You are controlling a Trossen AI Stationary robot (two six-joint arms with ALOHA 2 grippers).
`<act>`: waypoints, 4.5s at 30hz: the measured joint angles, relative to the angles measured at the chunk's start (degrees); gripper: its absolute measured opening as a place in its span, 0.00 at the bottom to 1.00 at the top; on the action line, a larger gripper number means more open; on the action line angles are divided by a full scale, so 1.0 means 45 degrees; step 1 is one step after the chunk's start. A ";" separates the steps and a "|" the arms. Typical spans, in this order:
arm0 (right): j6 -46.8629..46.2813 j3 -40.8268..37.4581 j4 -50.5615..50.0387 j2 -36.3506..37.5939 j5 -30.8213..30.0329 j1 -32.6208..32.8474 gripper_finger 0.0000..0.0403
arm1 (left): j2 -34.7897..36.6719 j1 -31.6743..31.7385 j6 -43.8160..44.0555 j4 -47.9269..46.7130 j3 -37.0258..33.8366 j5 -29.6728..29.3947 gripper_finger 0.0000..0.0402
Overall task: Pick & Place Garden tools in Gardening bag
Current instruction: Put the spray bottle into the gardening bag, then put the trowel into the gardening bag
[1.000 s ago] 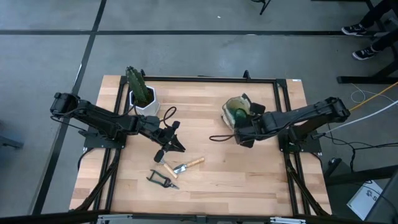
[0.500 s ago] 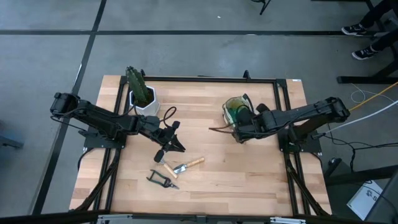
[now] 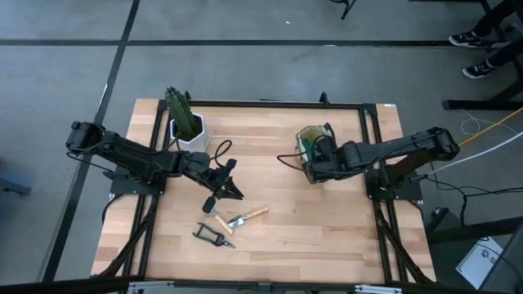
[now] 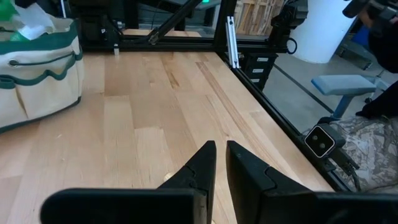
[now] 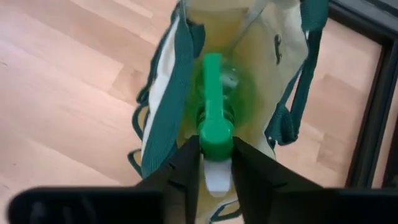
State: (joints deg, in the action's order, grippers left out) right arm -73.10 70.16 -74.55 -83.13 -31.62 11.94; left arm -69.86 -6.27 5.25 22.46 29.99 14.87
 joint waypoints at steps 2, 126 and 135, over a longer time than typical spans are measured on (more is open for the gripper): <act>0.0000 -0.0115 -0.0007 0.0004 0.0283 0.0000 0.32 | -0.0001 0.0001 0.0002 0.0000 -0.0002 0.0000 0.08; 1.4717 -0.0256 1.8007 -0.6188 0.3080 0.3070 0.46 | -0.0001 0.0003 0.0002 0.0000 -0.0002 0.0000 0.08; 1.4683 -0.0256 1.7689 -0.6616 0.3075 0.2469 0.46 | -0.0001 0.0000 0.0000 0.0000 -0.0002 0.0000 0.08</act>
State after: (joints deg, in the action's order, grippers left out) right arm -7.03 69.01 5.05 -112.90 -17.78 23.05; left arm -69.86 -6.27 5.25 22.46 29.98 14.87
